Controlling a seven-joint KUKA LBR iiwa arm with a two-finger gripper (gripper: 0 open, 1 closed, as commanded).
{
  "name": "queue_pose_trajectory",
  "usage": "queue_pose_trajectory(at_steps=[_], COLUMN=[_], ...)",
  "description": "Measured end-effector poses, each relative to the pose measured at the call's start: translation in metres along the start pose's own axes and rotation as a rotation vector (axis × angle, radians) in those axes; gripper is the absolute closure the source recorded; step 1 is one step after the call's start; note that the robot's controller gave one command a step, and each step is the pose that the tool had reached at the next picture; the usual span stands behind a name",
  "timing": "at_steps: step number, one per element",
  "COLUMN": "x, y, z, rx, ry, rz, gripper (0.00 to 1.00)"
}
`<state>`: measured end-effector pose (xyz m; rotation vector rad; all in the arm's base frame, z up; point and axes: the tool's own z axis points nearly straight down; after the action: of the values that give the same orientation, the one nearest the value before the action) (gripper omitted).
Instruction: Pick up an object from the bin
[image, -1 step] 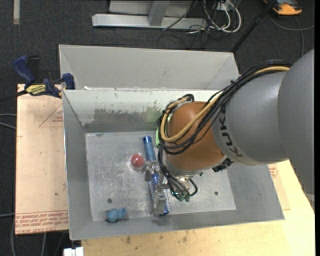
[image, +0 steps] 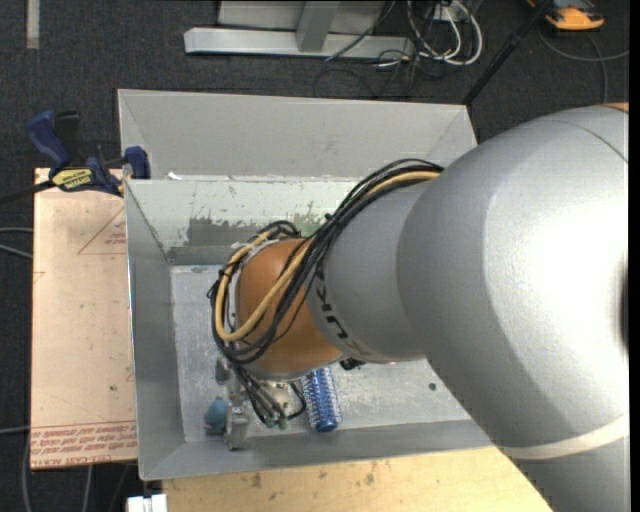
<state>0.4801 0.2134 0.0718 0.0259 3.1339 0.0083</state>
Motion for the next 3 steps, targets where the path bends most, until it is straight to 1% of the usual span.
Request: queue_pose_trajectory(at_steps=[1, 2, 3], x=[0.001, -0.022, -0.020], y=[-0.005, -0.001, -0.002], z=[-0.001, -0.098, -0.093], rx=[0.004, 0.000, 0.003], ry=[0.007, -0.002, 0.006], rz=[0.009, -0.014, -0.013], gripper=[1.00, 1.00, 0.00])
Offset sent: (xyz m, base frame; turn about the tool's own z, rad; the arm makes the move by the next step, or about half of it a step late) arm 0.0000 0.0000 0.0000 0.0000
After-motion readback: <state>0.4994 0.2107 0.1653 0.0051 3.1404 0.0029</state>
